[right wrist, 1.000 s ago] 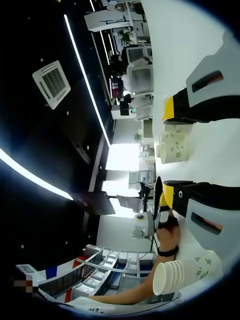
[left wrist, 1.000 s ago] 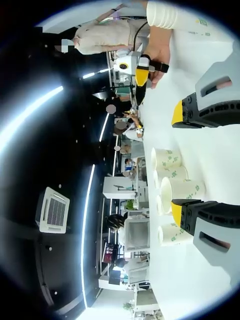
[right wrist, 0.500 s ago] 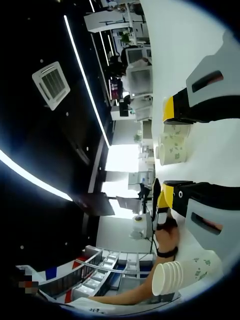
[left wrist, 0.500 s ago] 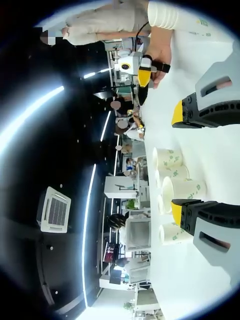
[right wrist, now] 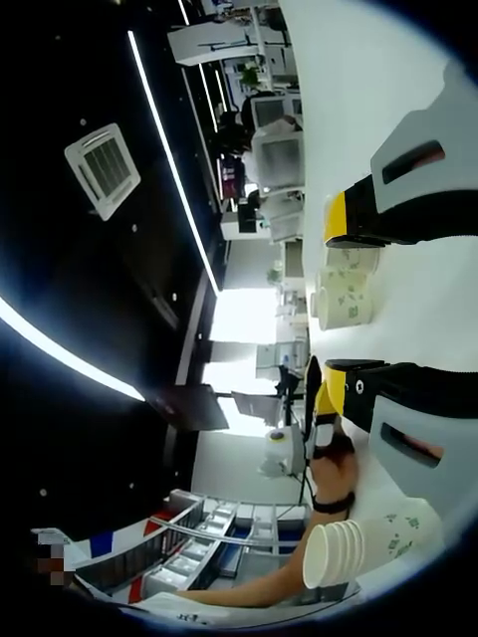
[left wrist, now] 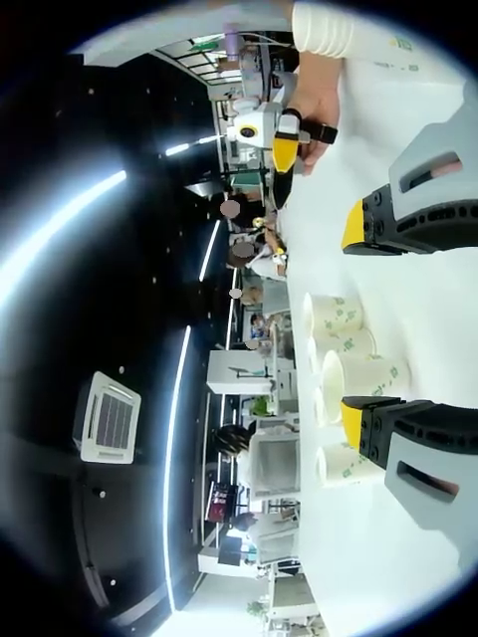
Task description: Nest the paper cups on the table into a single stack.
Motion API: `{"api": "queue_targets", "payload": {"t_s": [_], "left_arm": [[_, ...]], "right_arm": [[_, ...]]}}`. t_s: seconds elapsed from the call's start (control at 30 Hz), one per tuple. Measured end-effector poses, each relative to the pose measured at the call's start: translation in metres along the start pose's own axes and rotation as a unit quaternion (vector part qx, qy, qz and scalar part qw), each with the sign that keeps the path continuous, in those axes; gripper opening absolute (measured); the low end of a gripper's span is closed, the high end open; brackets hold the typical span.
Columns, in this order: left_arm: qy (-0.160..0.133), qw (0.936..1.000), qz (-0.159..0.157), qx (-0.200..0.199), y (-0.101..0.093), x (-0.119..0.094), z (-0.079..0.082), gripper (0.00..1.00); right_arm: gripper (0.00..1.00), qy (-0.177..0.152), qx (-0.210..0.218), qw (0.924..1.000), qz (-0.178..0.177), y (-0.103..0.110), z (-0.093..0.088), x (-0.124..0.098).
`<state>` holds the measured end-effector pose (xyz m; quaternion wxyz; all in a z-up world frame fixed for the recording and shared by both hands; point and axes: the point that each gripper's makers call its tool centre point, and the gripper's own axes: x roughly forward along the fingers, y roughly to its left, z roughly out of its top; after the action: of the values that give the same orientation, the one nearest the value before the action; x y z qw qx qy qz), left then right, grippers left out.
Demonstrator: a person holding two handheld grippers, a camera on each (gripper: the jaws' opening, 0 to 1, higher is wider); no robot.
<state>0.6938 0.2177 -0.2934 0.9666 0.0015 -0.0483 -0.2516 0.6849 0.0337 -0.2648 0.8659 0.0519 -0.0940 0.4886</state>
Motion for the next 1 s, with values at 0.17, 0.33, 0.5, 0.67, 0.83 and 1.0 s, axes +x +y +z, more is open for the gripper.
{"api": "queue_targets", "payload": {"t_s": [0.17, 0.33, 0.5, 0.67, 0.83, 1.0], "left_arm": [[0.001, 1.0000, 0.002, 0.002, 0.000, 0.000, 0.000, 0.61], [-0.003, 1.0000, 0.001, 0.004, 0.000, 0.000, 0.002, 0.61], [0.000, 1.0000, 0.003, 0.004, 0.000, 0.000, 0.000, 0.61], [0.000, 1.0000, -0.002, 0.009, -0.002, 0.002, 0.000, 0.61], [0.004, 0.9999, -0.004, 0.012, 0.002, 0.006, -0.004, 0.61], [0.004, 1.0000, 0.002, 0.007, 0.010, 0.008, -0.004, 0.61]], "right_arm": [[0.47, -0.002, 0.000, 1.0000, 0.000, 0.000, 0.002, 0.000], [0.47, -0.001, -0.002, 1.0000, -0.001, 0.002, 0.001, 0.001], [0.47, 0.004, -0.003, 1.0000, -0.005, 0.005, -0.001, 0.001], [0.47, 0.020, -0.021, 0.9995, -0.011, 0.011, -0.004, 0.002], [0.49, 0.036, -0.007, 0.9993, -0.011, 0.008, -0.011, 0.006], [0.49, 0.077, 0.005, 0.9963, -0.039, -0.017, -0.025, 0.010]]}}
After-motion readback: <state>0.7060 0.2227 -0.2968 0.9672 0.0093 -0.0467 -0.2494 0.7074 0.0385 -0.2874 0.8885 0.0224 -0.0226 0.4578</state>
